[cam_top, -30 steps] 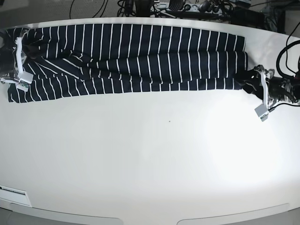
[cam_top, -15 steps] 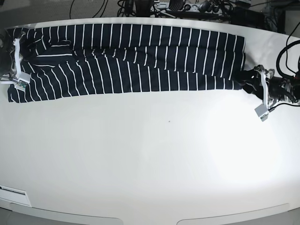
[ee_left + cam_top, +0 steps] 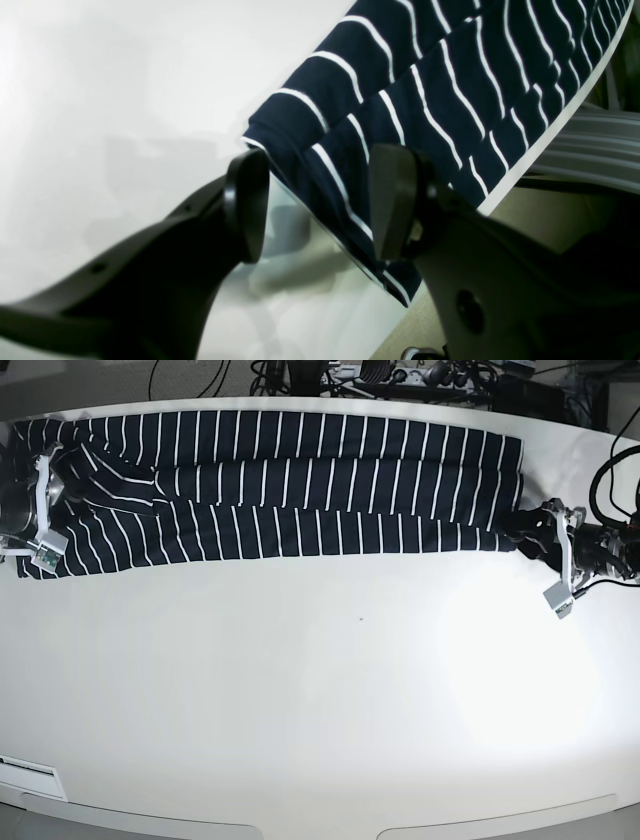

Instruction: Fold the T-shirt properly

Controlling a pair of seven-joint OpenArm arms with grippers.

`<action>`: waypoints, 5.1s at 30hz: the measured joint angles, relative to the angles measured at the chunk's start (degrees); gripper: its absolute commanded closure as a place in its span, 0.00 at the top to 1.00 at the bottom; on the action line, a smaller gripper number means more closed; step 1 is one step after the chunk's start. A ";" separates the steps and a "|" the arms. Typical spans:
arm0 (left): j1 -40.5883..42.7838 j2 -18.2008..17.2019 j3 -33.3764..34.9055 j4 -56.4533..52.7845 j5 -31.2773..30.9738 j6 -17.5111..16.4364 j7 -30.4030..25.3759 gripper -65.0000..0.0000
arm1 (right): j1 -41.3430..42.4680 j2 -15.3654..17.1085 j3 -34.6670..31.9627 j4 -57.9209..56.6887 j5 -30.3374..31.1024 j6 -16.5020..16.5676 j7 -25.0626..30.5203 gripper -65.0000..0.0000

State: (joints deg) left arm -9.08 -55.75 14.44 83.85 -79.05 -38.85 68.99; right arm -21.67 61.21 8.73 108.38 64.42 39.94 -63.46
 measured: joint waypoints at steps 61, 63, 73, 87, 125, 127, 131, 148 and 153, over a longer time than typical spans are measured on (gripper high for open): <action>8.11 12.61 -19.52 -0.77 2.93 11.26 2.21 0.51 | 9.18 -36.79 0.37 -0.66 -60.87 -45.72 11.78 0.44; 9.44 13.68 -20.65 -0.77 2.78 11.67 1.75 0.51 | 9.03 -36.79 0.37 -0.66 -60.85 -45.70 11.80 0.44; 13.77 23.15 -22.80 -0.52 3.17 14.34 -3.08 0.51 | 8.41 -36.79 0.37 -0.70 -61.02 -45.72 11.74 0.44; 14.40 34.05 -23.15 0.07 5.73 13.22 -3.45 0.51 | 8.37 -36.79 0.37 -0.70 -60.96 -44.81 11.74 0.44; 6.51 20.39 -35.76 -0.66 7.98 13.38 -0.11 0.00 | 6.43 -36.83 0.37 0.79 -44.06 -25.29 16.37 0.00; 6.51 20.35 -36.85 -0.66 6.45 13.14 0.55 0.00 | 6.34 -37.46 0.37 -1.18 -42.23 -24.30 16.55 0.00; 6.60 20.50 -36.96 -0.66 3.69 12.28 1.92 0.00 | 6.47 -39.17 0.37 -5.31 -41.81 -21.92 18.05 0.00; 6.40 31.98 -36.98 -0.59 -4.48 8.57 6.49 0.00 | 6.80 -39.32 0.46 -8.81 -40.46 -20.41 18.75 0.00; 6.40 38.77 -37.03 -0.59 -4.42 8.11 6.05 0.00 | 6.95 -39.30 0.50 -8.81 -40.33 -20.41 17.99 0.00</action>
State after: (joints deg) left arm -2.68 -16.97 -22.59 83.26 -83.46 -30.74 75.05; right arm -14.72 21.91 9.23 99.57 24.10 19.53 -45.47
